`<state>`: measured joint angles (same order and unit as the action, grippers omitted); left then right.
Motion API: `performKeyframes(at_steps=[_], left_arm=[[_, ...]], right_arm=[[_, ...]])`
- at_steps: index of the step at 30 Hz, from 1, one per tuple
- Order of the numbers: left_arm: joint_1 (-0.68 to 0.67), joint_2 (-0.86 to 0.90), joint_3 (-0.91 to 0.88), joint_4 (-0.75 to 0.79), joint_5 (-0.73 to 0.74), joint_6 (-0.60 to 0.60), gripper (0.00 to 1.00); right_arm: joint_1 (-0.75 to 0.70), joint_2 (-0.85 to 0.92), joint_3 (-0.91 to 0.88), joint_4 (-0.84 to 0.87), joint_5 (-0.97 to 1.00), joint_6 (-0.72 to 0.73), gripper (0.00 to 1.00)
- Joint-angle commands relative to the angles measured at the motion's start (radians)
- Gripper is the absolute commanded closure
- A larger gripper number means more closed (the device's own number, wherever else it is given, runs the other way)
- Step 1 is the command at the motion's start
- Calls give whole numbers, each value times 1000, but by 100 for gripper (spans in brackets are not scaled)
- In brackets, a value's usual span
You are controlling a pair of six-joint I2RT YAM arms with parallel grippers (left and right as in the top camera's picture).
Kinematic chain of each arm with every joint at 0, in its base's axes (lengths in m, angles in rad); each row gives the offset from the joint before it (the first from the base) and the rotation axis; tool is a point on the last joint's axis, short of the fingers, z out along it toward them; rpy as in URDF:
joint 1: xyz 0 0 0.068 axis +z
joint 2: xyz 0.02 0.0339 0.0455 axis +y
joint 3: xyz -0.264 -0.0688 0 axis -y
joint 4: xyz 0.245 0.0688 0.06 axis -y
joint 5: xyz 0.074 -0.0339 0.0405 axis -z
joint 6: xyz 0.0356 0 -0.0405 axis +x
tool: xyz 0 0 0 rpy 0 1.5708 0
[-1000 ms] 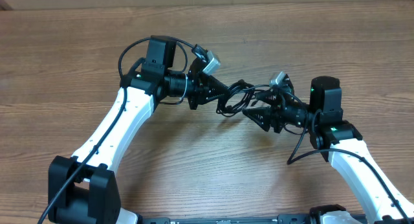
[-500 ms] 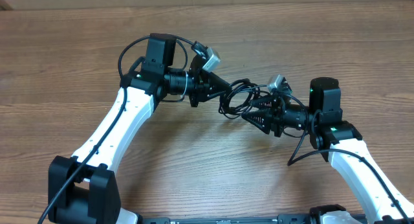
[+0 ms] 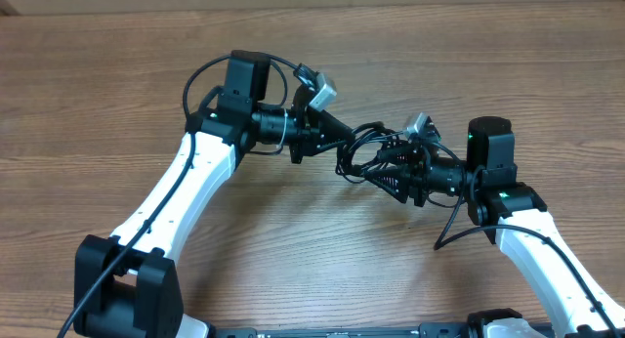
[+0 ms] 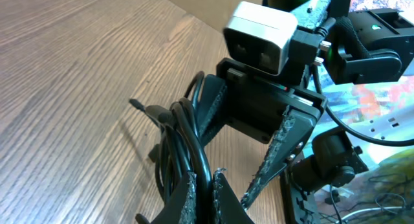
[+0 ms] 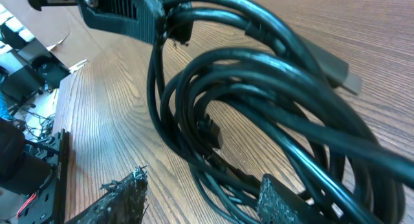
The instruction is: Untangle cables
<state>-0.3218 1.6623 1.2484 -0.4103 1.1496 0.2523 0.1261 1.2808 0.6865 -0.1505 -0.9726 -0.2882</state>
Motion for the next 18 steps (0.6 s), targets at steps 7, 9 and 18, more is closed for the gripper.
performKeyframes(at_steps=[7, 9, 18], left_arm=[[-8, -15, -2, -74, -298, -14, 96], [-8, -15, -2, -103, -365, -12, 96], [-8, -15, -2, -220, -338, 138, 96]], right_arm=[[5, -11, 14, -6, 2, -1, 45], [5, -11, 14, -14, 2, -2, 44], [5, -11, 14, -9, 57, -218, 39]])
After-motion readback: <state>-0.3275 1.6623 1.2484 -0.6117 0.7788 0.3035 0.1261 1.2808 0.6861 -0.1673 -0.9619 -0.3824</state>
